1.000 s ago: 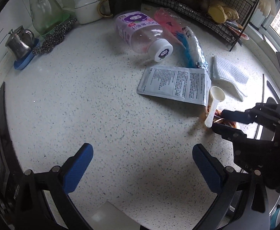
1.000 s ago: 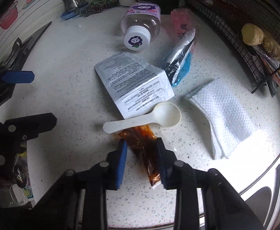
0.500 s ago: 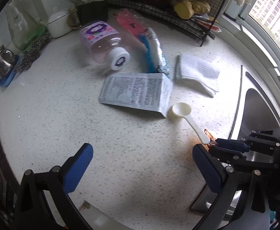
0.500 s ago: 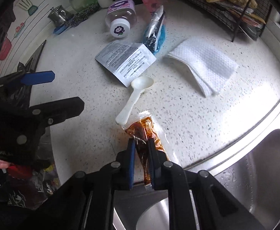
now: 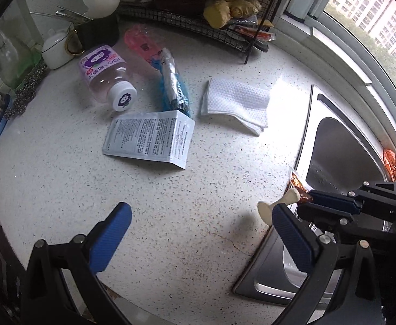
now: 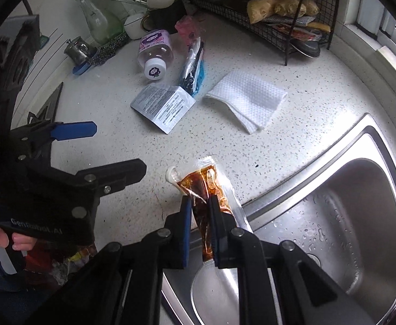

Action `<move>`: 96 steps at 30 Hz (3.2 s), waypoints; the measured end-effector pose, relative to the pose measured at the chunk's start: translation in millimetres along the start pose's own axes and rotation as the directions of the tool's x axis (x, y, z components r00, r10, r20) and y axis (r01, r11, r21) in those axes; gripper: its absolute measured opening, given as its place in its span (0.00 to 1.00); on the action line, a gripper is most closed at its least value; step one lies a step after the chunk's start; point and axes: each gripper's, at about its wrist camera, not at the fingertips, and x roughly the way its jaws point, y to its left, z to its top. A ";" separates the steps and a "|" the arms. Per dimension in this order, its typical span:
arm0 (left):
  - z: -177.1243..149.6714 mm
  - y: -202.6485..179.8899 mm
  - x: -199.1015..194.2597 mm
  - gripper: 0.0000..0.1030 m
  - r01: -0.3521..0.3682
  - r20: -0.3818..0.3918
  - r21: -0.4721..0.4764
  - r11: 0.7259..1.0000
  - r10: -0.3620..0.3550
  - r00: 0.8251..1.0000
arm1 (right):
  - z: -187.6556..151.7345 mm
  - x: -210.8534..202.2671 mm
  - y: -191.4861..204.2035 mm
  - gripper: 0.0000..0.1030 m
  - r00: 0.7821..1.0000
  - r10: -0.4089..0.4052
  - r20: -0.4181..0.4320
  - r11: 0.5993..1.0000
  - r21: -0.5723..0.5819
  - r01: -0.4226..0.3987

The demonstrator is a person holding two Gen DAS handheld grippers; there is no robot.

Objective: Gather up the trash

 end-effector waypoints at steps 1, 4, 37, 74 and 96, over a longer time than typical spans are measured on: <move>-0.6 -2.5 -0.8 1.00 0.003 -0.001 0.006 1.000 -0.003 1.000 | -0.8 -1.9 -3.3 0.11 1.000 0.004 0.005 1.000 0.013 -0.004; -2.3 -9.5 -3.9 1.00 0.032 0.007 0.024 0.999 -0.033 0.999 | 0.0 -6.6 -12.4 0.11 1.000 0.001 0.021 0.999 0.039 -0.002; -83.8 5.7 -46.7 0.90 0.207 0.100 0.196 0.958 -0.230 0.968 | -32.6 -44.0 80.3 0.10 0.997 0.006 0.081 0.997 -0.079 0.001; -98.5 10.6 -60.2 0.01 0.138 0.097 0.182 0.974 -0.157 0.983 | -30.3 -19.7 81.7 0.10 0.998 -0.029 0.058 0.997 -0.063 0.033; -32.9 49.2 -9.2 0.27 0.078 0.044 0.105 0.991 -0.083 0.996 | 17.3 28.2 44.3 0.10 1.000 -0.010 0.019 0.999 -0.031 0.011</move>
